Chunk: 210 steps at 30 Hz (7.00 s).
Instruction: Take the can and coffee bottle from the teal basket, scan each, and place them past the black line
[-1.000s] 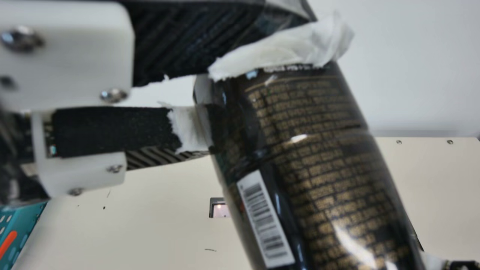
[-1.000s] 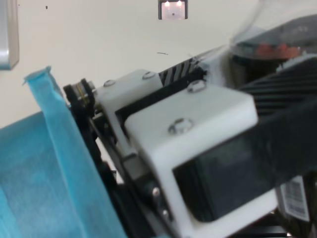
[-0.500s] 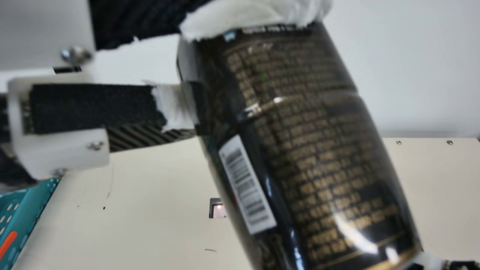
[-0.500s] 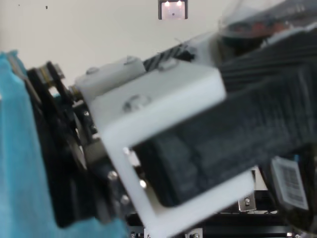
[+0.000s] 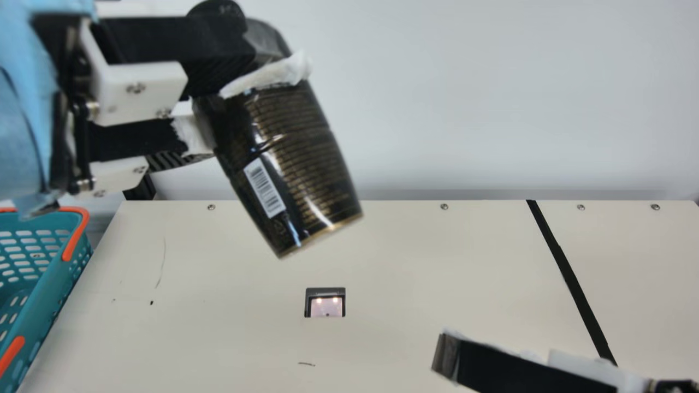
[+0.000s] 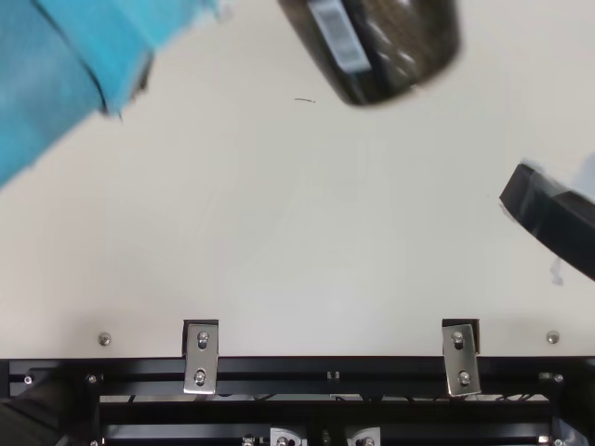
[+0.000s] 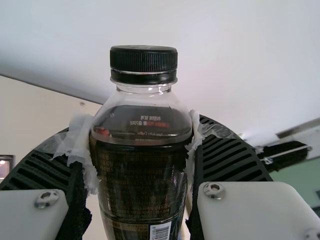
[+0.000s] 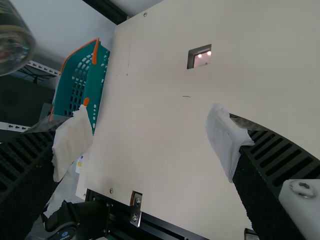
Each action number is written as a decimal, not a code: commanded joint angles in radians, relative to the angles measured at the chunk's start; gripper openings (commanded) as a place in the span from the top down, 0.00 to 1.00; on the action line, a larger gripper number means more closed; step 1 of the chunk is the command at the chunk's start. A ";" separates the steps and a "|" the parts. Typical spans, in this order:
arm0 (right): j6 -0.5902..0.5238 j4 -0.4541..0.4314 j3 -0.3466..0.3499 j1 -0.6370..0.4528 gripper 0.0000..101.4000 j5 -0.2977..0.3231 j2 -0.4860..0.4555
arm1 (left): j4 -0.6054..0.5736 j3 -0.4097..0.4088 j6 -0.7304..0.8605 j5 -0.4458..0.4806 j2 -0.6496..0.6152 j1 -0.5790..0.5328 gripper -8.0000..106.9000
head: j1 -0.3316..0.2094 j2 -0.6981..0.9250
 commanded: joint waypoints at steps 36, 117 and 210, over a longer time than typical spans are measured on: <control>-0.097 0.414 0.043 0.174 0.00 -0.210 0.219 | -0.605 0.258 0.464 0.380 0.230 0.499 0.84 | -0.027 0.002; -0.184 0.719 -0.314 0.362 0.00 -0.140 0.872 | -0.804 0.245 0.321 0.468 0.311 0.533 0.84 | -0.027 0.002; -0.130 0.763 -0.351 0.467 0.00 -0.190 0.903 | -0.825 0.247 0.326 0.475 0.311 0.535 0.84 | -0.027 0.002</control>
